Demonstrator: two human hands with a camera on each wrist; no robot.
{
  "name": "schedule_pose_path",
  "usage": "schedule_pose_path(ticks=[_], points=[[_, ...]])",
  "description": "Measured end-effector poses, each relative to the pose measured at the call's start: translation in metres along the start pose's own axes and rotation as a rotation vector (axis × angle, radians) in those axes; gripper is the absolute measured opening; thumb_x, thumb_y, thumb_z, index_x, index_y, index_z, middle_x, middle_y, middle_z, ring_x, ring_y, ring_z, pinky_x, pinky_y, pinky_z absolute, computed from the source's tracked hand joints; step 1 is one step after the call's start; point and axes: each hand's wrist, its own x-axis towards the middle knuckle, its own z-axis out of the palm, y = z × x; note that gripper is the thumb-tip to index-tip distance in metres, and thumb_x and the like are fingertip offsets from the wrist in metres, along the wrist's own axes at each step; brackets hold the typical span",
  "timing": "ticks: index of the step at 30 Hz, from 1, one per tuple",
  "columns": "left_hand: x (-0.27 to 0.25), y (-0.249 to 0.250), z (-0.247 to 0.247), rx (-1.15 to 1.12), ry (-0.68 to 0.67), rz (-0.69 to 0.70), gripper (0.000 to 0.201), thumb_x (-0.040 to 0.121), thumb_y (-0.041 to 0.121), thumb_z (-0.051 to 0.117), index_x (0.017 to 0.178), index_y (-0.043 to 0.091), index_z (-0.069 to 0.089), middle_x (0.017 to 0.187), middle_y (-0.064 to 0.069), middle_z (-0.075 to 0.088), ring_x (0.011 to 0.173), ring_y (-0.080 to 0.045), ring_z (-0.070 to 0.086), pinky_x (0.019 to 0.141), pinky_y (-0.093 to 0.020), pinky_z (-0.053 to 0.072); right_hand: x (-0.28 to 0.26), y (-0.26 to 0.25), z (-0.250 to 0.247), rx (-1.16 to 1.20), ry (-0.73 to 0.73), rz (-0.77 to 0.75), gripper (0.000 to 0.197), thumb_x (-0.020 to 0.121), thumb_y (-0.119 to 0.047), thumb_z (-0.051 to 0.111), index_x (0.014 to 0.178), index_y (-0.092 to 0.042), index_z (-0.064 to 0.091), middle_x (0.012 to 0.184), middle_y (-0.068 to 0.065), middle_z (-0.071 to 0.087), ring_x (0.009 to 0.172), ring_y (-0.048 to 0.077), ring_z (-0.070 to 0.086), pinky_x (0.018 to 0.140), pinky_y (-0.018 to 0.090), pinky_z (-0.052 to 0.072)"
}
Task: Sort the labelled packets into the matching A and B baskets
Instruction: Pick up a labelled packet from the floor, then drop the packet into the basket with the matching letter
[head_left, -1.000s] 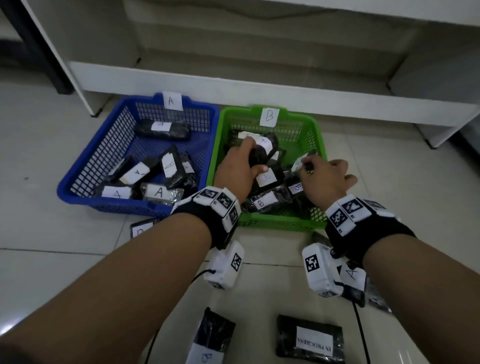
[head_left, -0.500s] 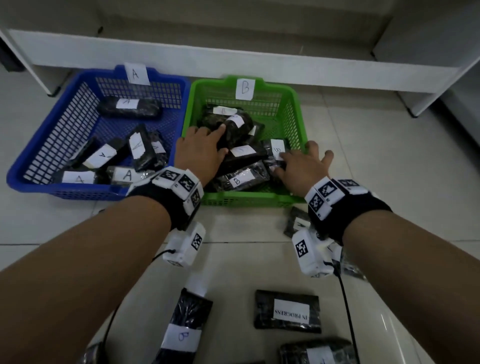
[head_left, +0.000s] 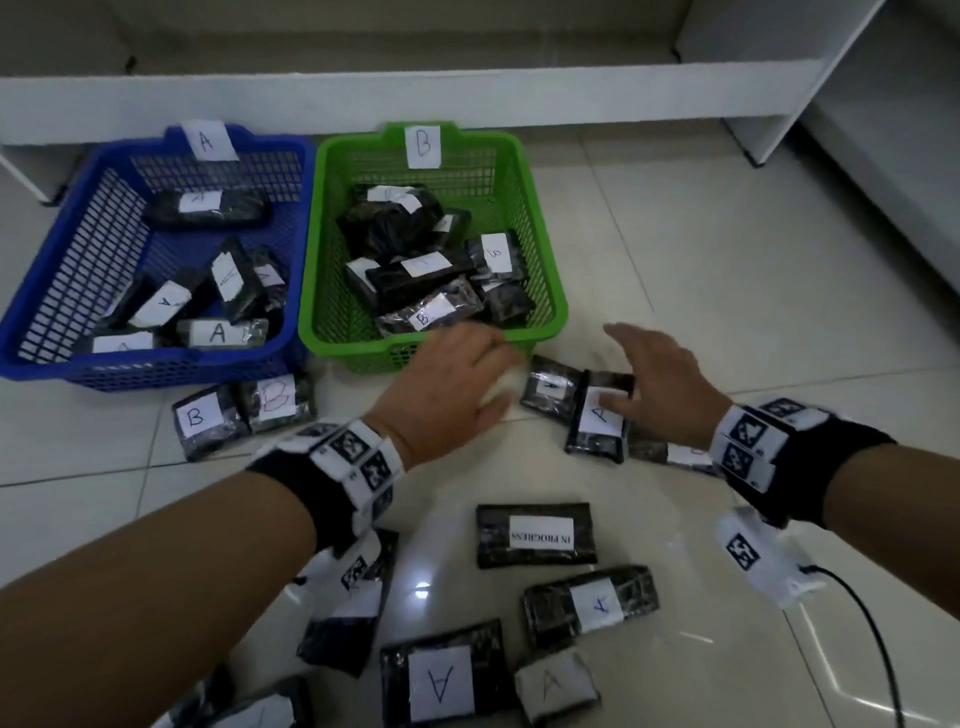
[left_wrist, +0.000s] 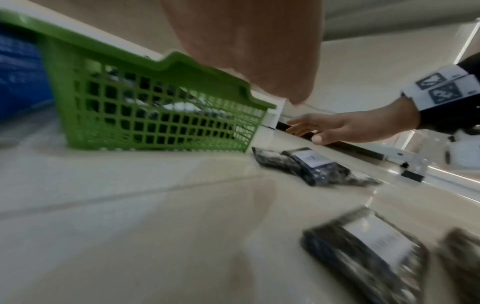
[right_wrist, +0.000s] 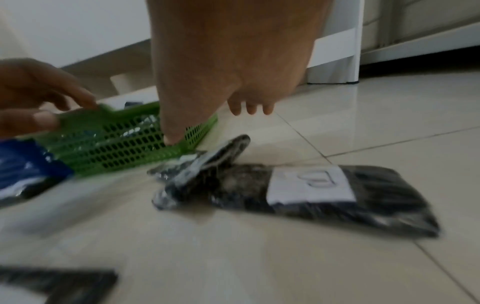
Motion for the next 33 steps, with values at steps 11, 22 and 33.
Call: schedule_pose_path(ticks=[11, 22, 33], points=[[-0.058, 0.056, 0.030, -0.339, -0.688, -0.194, 0.043, 0.077, 0.044, 0.068, 0.102, 0.018, 0.046, 0.105, 0.001, 0.047, 0.098, -0.016, 0.041, 0.080, -0.031, 0.041, -0.013, -0.021, 0.010, -0.070, -0.097, 0.056, 0.104, 0.061, -0.041, 0.082, 0.143, -0.019, 0.023, 0.128, 0.010, 0.034, 0.117, 0.031, 0.039, 0.097, 0.041, 0.038], [-0.067, 0.007, -0.037, -0.038, -0.231, 0.035, 0.021, 0.078, 0.017, 0.050, 0.097, 0.009, 0.045, 0.106, -0.015, 0.053, 0.088, -0.024, 0.050, 0.076, -0.031, 0.047, -0.024, -0.058, -0.023, 0.219, 0.159, -0.082, 0.047, 0.079, -0.020, 0.070, 0.116, -0.014, 0.041, 0.107, 0.007, 0.052, 0.093, 0.022, 0.049, 0.072, 0.031, 0.038], [-0.092, -0.080, -0.131, 0.141, 0.040, -0.394, 0.041, 0.069, 0.032, 0.048, 0.102, 0.008, 0.041, 0.099, -0.013, 0.043, 0.087, -0.027, 0.039, 0.081, -0.039, 0.037, 0.014, -0.172, -0.081, 0.510, 0.462, -0.126, 0.050, 0.086, -0.018, 0.061, 0.128, -0.020, 0.033, 0.122, 0.009, 0.051, 0.106, 0.024, 0.054, 0.088, 0.039, 0.049]])
